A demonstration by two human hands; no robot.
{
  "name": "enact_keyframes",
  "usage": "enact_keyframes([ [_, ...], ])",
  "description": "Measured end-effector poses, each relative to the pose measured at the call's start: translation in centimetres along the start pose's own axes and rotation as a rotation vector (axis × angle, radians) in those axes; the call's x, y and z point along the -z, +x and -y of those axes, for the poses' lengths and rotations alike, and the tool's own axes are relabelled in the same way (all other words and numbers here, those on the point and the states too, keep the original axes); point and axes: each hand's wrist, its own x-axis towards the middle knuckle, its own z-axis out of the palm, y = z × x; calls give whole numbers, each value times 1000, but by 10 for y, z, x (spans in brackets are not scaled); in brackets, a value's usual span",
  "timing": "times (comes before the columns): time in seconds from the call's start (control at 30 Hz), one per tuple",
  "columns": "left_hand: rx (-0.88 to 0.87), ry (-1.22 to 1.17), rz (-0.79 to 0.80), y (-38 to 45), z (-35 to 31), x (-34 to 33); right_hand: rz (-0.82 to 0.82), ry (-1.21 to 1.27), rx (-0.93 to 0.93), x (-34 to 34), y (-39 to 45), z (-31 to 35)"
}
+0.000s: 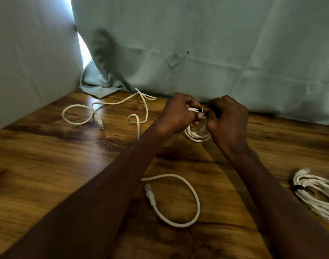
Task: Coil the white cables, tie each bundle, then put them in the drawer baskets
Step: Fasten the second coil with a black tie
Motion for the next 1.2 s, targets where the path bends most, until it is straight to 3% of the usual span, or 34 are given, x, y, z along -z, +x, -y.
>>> enact_keyframes([
  [0.27, -45, 72, 37, -6, -9, 1, 89, 20, 83, 6, 0, 9],
  [0.63, 27, -83, 178, -4, -15, 11, -5, 17, -24, 4, 5, -5],
  [0.8, 77, -214, 135, -5, -13, 12, -56, 55, -51, 4, 7, -3],
  [1.07, -10, -154, 114, -9, -10, 7, -2, -9, 56, 5, 3, 4],
  [1.2, -11, -136, 56, -5, -7, 6, -2, -4, 17, 3, 6, 5],
])
